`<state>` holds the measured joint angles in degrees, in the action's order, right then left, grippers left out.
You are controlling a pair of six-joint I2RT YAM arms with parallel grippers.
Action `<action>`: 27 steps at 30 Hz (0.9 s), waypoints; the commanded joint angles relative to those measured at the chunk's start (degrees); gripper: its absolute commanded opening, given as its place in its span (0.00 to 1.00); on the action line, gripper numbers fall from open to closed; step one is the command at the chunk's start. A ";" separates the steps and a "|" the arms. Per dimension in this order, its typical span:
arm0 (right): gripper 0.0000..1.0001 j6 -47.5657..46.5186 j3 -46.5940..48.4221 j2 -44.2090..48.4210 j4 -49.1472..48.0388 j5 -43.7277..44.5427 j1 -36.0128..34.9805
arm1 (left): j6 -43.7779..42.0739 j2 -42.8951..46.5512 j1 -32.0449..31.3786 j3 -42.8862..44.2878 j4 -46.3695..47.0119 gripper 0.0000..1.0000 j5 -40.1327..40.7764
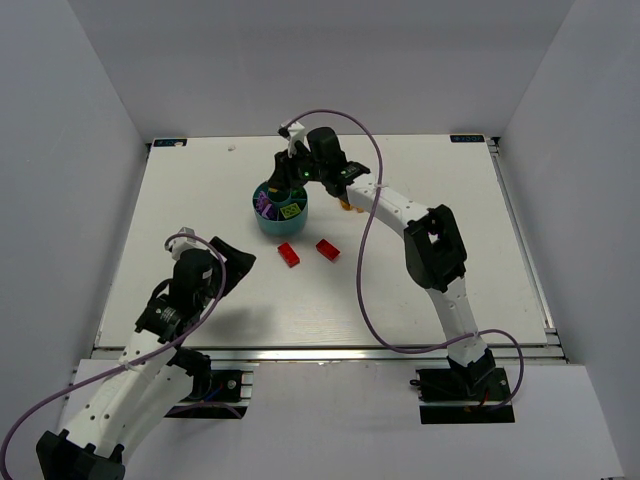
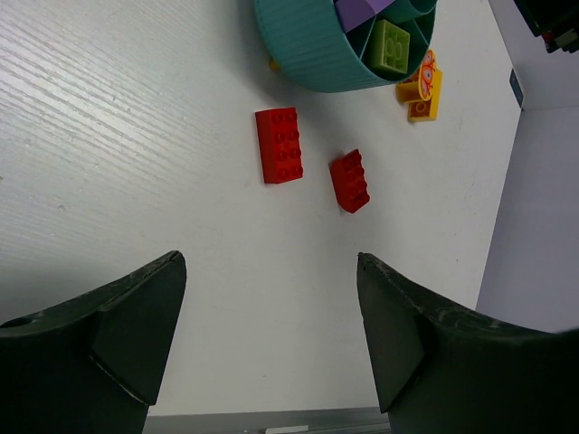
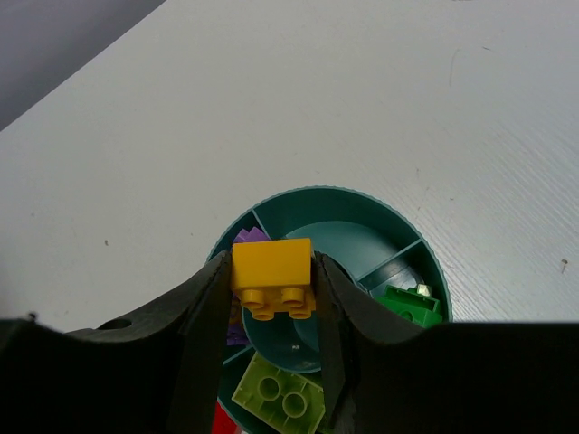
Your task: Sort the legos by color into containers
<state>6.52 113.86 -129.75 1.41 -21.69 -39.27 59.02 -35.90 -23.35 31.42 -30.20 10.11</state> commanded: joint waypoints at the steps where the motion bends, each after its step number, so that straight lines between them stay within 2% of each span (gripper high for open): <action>1: 0.37 -2.21 -0.22 -0.24 -2.20 0.43 0.07 | 0.30 0.13 0.41 0.31 -0.39 0.86 0.53; 6: 0.51 -3.01 -0.31 -0.32 -2.46 0.60 0.07 | 0.39 -0.49 0.41 0.66 0.14 0.86 0.09; 9: 0.57 -3.18 -0.31 -0.32 -2.46 0.51 0.15 | 0.48 -0.84 0.41 0.84 0.31 0.86 -0.09; 15: 0.61 -3.27 -0.40 0.37 -2.29 -0.19 0.42 | 0.39 -1.72 0.41 1.19 0.84 0.85 -0.53; 17: 0.60 -4.58 0.30 1.08 -1.50 -2.64 0.77 | 0.39 -2.24 0.41 1.19 1.28 0.82 -0.79; 19: 0.55 -11.05 0.57 3.36 1.91 -5.01 1.47 | 0.30 -4.34 0.41 1.28 2.94 0.65 -1.93; 20: 0.42 -13.53 0.05 5.63 2.63 -7.20 1.73 | 0.13 -5.48 0.41 1.36 4.86 0.55 -2.63; 21: 0.30 -15.56 -0.83 7.13 3.07 -8.27 2.78 | -0.05 -8.72 0.41 1.54 5.84 0.33 -3.33; 23: 0.03 -19.08 -5.65 11.60 3.25 -10.11 4.02 | -1.54 -12.86 0.41 2.94 8.47 0.23 -5.17; 24: 0.00 -19.70 -7.15 13.11 3.51 -10.47 5.50 | -2.07 -17.40 0.41 3.90 8.75 0.21 -5.62; 26: 0.02 -22.24 -10.14 16.35 7.17 -12.74 7.00 | -3.82 -21.82 0.33 7.32 8.84 0.25 -5.98; 27: 0.30 -23.04 -11.11 17.42 8.60 -13.37 8.58 | -4.35 -23.76 0.24 8.73 8.49 0.31 -5.72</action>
<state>-9.82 104.31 -119.92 7.55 -30.48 -34.28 57.28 -56.27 -23.31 35.38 -24.32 6.04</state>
